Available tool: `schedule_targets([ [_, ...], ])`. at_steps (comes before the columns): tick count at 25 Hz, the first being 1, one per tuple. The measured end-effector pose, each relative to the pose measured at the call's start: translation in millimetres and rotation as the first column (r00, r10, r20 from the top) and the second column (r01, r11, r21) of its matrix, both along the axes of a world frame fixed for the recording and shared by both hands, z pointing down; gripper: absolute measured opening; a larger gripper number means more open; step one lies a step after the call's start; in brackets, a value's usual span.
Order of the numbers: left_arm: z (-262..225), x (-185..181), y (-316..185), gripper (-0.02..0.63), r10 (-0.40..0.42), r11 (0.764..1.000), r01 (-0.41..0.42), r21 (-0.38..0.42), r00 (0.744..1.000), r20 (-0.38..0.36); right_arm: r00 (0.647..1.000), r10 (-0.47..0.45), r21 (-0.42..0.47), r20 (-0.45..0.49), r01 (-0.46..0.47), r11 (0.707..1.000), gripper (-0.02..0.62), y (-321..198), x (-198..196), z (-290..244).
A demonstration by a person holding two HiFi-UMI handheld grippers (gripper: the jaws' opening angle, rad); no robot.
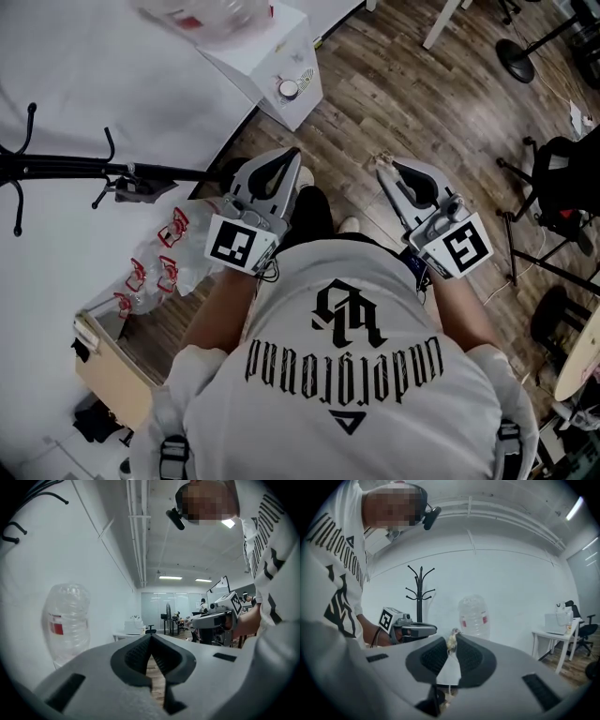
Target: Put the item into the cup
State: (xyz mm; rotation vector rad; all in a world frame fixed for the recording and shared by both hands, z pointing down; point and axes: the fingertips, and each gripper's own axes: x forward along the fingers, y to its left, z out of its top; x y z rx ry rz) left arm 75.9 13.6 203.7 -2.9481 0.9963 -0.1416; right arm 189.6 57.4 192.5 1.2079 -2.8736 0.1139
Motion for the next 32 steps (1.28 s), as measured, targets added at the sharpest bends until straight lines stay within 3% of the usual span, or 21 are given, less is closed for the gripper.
schedule_targets([
  [6, 14, -21, -43, 0.006, -0.026, 1.0, 0.026, -0.006, 1.0, -0.009, 1.0, -0.011, -0.034, -0.023, 0.01, 0.999, 0.043, -45, -19, 23],
  [15, 65, -53, -124, 0.007, -0.027, 0.991, 0.031, -0.131, 0.999, 0.029, 0.998, -0.039, -0.113, -0.049, 0.033, 0.993, 0.044, -146, -61, 79],
  [32, 276, -83, -254, 0.008, -0.043, 0.95, 0.076, -0.305, 0.993, 0.111, 0.989, -0.078, -0.343, -0.125, 0.031, 0.939, 0.046, -301, -112, 320],
])
